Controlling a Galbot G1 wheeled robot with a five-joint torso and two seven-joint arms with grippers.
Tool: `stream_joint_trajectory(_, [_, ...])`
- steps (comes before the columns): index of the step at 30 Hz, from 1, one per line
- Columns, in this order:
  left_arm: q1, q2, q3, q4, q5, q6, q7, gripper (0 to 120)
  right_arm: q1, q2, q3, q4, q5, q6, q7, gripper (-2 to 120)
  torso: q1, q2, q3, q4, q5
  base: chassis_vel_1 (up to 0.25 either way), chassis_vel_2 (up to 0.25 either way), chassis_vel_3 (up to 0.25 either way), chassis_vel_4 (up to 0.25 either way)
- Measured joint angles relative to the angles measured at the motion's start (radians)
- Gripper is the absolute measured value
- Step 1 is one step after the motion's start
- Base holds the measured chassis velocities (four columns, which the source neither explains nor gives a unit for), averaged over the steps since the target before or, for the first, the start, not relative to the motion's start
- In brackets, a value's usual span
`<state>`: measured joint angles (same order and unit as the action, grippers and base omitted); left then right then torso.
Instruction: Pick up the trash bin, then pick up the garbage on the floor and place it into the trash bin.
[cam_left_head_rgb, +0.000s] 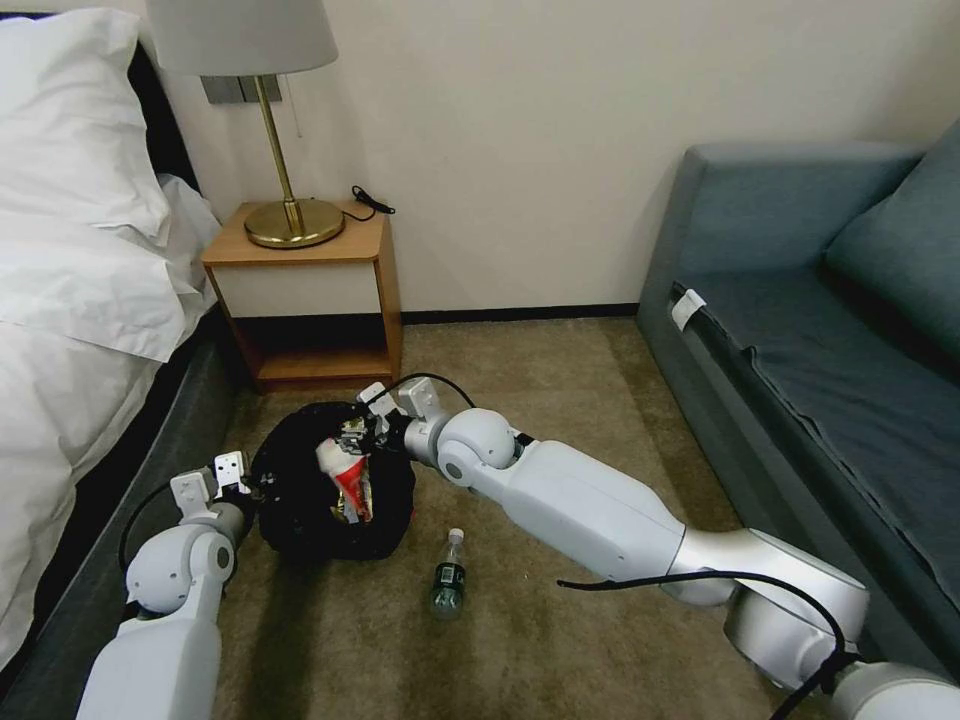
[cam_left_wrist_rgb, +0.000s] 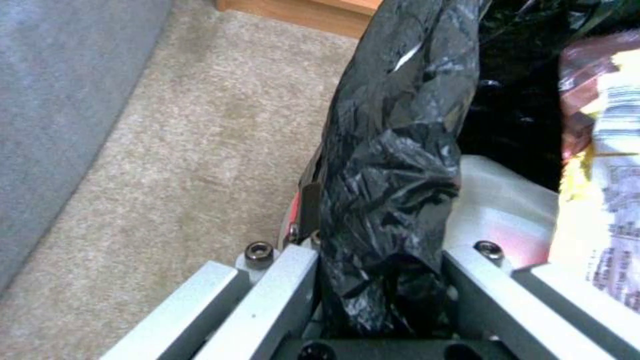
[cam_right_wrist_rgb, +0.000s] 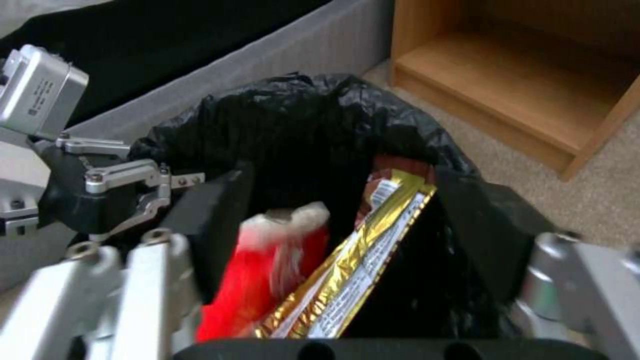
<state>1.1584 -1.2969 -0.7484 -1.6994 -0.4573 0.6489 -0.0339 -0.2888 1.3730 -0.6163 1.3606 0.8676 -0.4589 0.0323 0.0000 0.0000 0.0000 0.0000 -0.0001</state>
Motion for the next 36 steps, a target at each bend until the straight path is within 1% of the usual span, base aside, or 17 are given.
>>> stream_joint_trajectory(1, [-0.001,0.001,-0.002,0.002,0.000,0.000,0.000,2,0.000,0.000,0.000,0.003,0.000,0.000,0.002,80,0.000,0.000,0.000,0.0000,0.0000,0.000,0.000,0.000,0.000])
stream_joint_trajectory(2, [-0.001,0.001,-0.002,0.002,0.000,0.000,0.000,2,0.000,0.000,0.000,0.003,0.000,0.000,0.002,80,0.000,0.000,0.000,0.0000,0.0000,0.000,0.000,0.000,0.000])
stream_joint_trajectory(3, [-0.004,0.003,-0.011,0.009,0.000,-0.001,-0.002,2,0.000,0.000,0.000,0.009,0.001,-0.003,0.010,88,0.000,0.000,0.000,0.0002,0.0000,0.000,0.000,0.000,0.000])
stream_joint_trajectory(4, [-0.004,0.003,-0.011,0.009,0.000,-0.001,-0.002,2,0.000,0.000,0.000,0.009,0.001,-0.003,0.010,88,0.000,0.000,0.000,0.0002,0.0000,0.000,0.000,0.000,0.000])
stream_joint_trajectory(5, [-0.009,0.007,-0.020,0.017,-0.001,-0.003,-0.006,2,0.000,-0.002,0.004,0.015,0.005,-0.014,0.012,93,0.000,0.000,0.000,0.0001,0.0000,0.000,0.000,0.000,0.000])
stream_joint_trajectory(6, [-0.015,0.011,-0.032,0.026,-0.003,-0.008,-0.013,2,0.000,-0.012,0.013,0.023,0.018,-0.047,0.013,98,0.000,0.000,0.000,0.0002,0.0001,0.000,0.000,0.000,0.000])
stream_joint_trajectory(10, [-0.019,0.010,-0.041,0.031,-0.004,-0.011,-0.025,2,0.000,-0.023,0.019,0.026,0.022,-0.077,0.015,99,0.000,0.000,0.000,0.0002,0.0002,0.000,0.000,0.000,0.000])
stream_joint_trajectory(12, [-0.026,-0.001,-0.049,0.033,-0.012,-0.012,-0.053,2,-0.011,-0.042,0.026,0.007,0.013,-0.130,0.031,100,0.000,0.000,0.000,0.0000,0.0001,0.000,0.000,0.000,0.000])
stream_joint_trajectory(13, [-0.026,-0.001,-0.049,0.033,-0.012,-0.012,-0.053,2,-0.011,-0.042,0.026,0.007,0.013,-0.130,0.031,100,0.000,0.000,0.000,0.0000,0.0001,0.000,0.000,0.000,0.000])
stream_joint_trajectory(14, [-0.027,-0.003,-0.051,0.033,-0.017,-0.012,-0.065,2,-0.016,-0.048,0.031,-0.003,0.012,-0.159,0.036,100,0.000,0.000,0.000,-0.0002,0.0001,0.000,0.000,0.000,0.000])
stream_joint_trajectory(15, [-0.027,-0.003,-0.051,0.033,-0.017,-0.012,-0.065,2,-0.016,-0.048,0.031,-0.003,0.012,-0.159,0.036,100,0.000,0.000,0.000,-0.0002,0.0001,0.000,0.000,0.000,0.000])
stream_joint_trajectory(17, [-0.030,-0.007,-0.055,0.033,-0.024,-0.012,-0.084,2,-0.025,-0.054,0.037,-0.024,0.010,-0.199,0.050,100,0.000,0.000,0.000,-0.0001,0.0001,0.000,0.000,0.000,0.000])
stream_joint_trajectory(18, [-0.030,-0.007,-0.055,0.033,-0.024,-0.012,-0.084,2,-0.025,-0.054,0.037,-0.024,0.010,-0.199,0.050,100,0.000,0.000,0.000,-0.0001,0.0001,0.000,0.000,0.000,0.000])
stream_joint_trajectory(20, [-0.032,-0.011,-0.064,0.022,-0.030,-0.005,-0.110,2,-0.037,-0.055,0.047,-0.059,0.010,-0.240,0.081,100,0.000,0.000,0.000,0.0001,0.0001,0.000,0.000,0.000,0.000])
stream_joint_trajectory(26, [-0.031,-0.015,-0.076,0.000,-0.033,0.001,-0.125,2,-0.050,-0.061,0.045,-0.111,0.043,-0.266,0.110,100,0.000,0.000,0.000,0.0000,0.0002,0.000,0.000,0.000,0.000])
stream_joint_trajectory(33, [-0.026,-0.018,-0.078,-0.019,-0.039,0.004,-0.134,2,-0.053,-0.099,-0.051,-0.121,0.067,-0.280,0.108,100,0.000,0.000,0.000,0.0000,0.0002,0.000,0.000,0.000,0.000])
stream_joint_trajectory(36, [-0.023,-0.018,-0.077,-0.029,-0.047,0.012,-0.150,2,-0.058,-0.111,-0.084,-0.110,0.079,-0.280,0.114,100,0.000,0.000,0.000,0.0000,0.0001,0.000,0.000,0.000,0.000])
